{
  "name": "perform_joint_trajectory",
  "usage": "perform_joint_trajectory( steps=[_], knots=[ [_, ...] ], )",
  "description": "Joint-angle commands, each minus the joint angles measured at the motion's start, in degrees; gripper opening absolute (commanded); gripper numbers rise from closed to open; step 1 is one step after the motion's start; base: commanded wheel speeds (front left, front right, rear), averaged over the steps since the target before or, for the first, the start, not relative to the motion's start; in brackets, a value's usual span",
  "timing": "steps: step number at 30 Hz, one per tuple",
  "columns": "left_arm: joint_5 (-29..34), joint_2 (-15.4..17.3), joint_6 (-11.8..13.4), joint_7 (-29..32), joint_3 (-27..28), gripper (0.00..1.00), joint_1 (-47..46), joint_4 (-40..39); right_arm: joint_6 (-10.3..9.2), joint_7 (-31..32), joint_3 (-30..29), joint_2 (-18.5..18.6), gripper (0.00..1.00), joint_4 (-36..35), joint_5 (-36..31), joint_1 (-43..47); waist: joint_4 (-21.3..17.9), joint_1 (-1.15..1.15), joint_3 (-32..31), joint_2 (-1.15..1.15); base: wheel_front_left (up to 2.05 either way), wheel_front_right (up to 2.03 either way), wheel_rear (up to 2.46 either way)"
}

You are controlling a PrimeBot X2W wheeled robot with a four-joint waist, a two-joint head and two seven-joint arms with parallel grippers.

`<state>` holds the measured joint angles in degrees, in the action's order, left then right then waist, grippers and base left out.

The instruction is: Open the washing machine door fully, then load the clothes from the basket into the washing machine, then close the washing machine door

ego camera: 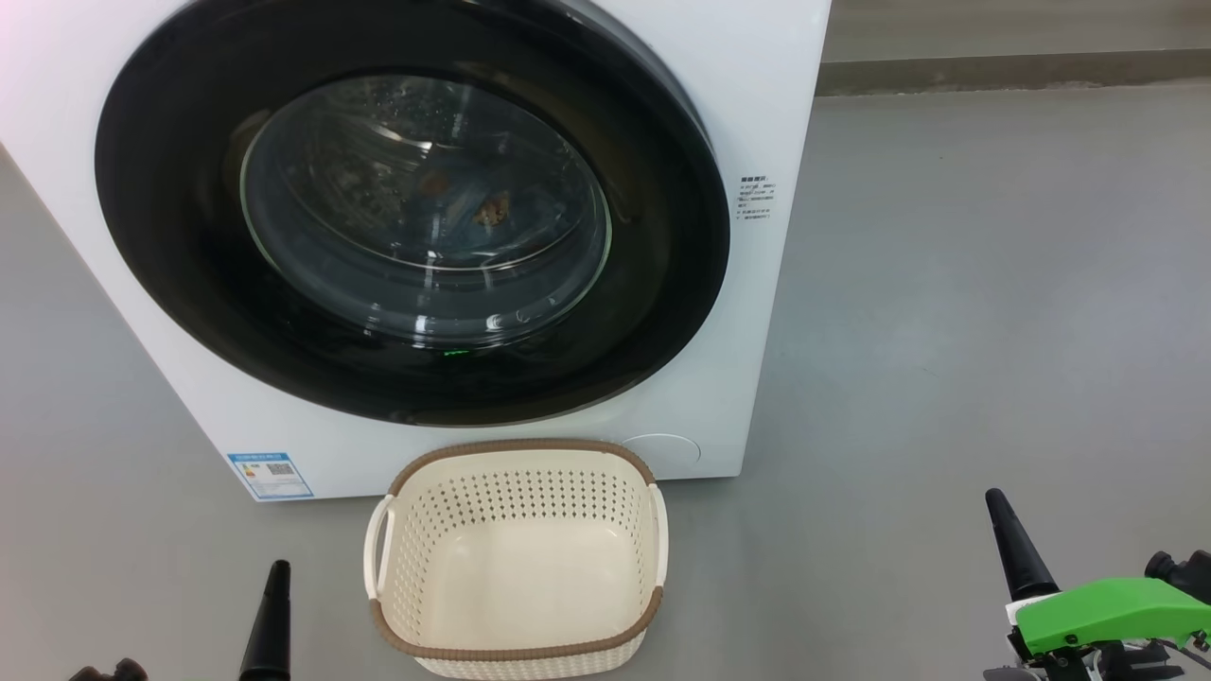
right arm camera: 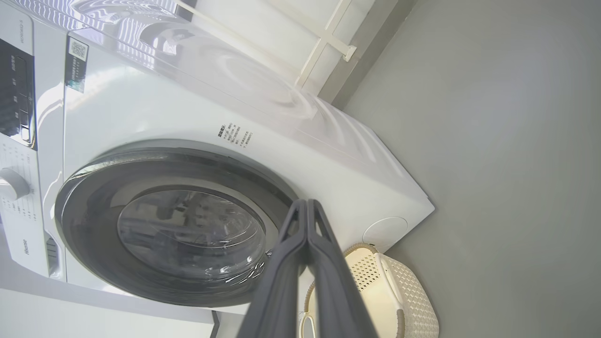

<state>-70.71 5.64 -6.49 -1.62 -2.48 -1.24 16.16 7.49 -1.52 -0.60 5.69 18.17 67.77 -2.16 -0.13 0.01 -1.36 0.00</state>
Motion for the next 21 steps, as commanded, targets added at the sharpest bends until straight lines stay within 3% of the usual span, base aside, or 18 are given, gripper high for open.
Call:
perform_joint_trajectory(
  steps=[1,21],
  knots=[
    [-1.44,0.26,0.32,0.38,1.8,0.0,-3.18,-1.85,0.06,0.32,-0.09,0.52,0.0,-1.75,1.32,-2.87,0.01,0.0,0.04,0.0,0.0,0.0,0.0],
    [-10.63,-1.11,0.61,3.92,5.14,0.0,-4.04,-2.83,0.03,3.88,-2.82,-1.0,0.0,-2.56,11.89,-3.79,0.06,0.0,0.61,0.0,0.0,0.0,0.0]
  ],
)
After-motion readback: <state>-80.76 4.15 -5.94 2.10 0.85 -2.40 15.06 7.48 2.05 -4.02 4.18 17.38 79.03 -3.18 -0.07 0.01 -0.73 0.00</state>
